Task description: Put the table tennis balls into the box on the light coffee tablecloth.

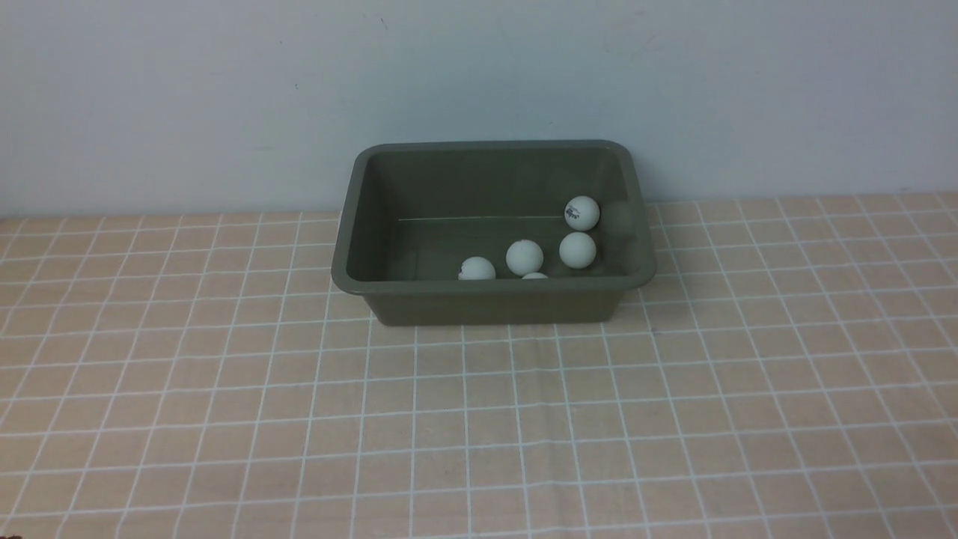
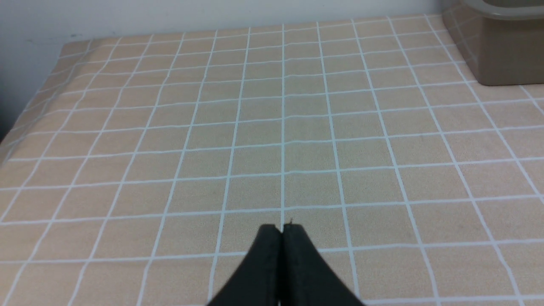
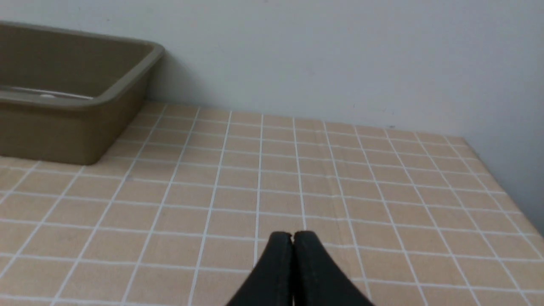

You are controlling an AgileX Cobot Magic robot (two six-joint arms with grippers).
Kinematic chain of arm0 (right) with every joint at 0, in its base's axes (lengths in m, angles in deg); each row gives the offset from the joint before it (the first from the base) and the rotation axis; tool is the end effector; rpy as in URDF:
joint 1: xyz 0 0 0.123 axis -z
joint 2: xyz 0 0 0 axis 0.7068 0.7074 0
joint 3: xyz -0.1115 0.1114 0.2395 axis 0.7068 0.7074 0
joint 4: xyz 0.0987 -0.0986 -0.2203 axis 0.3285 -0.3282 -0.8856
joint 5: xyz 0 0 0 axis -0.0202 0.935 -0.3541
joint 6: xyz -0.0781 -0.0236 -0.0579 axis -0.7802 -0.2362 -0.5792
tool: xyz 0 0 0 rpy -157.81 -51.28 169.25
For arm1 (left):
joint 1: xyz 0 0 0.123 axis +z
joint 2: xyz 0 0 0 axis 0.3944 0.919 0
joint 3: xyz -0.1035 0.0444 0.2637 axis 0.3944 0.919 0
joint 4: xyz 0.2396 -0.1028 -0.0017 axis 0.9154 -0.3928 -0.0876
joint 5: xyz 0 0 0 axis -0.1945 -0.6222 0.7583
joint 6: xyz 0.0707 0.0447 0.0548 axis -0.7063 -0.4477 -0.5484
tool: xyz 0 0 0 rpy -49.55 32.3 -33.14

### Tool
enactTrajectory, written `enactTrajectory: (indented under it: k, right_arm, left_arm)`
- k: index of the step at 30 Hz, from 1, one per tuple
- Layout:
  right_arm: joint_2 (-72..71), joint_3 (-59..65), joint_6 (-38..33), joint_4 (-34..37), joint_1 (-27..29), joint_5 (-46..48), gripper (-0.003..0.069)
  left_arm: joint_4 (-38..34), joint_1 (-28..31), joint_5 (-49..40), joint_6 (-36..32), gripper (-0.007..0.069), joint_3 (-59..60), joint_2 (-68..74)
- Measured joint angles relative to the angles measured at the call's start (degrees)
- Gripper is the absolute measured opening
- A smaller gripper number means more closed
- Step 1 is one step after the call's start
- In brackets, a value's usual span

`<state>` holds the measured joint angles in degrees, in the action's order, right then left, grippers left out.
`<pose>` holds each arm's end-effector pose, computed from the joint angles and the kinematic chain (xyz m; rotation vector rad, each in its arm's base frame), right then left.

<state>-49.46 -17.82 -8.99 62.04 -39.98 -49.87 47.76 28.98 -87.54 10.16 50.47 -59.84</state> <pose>0.0693 0.0015 0.1762 -0.0736 1.8347 -0.0692 0.0677 0.0056 0.1676 -0.0378 1.8889 0.0925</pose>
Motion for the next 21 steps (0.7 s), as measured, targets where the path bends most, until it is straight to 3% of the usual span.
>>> enactTrajectory:
  k: [21]
  right_arm:
    - [0.0,0.8,0.0,0.8,0.0,2.2,-0.0016]
  left_arm:
    - [0.0,0.0,0.0,0.0,-0.0069,0.0,0.0]
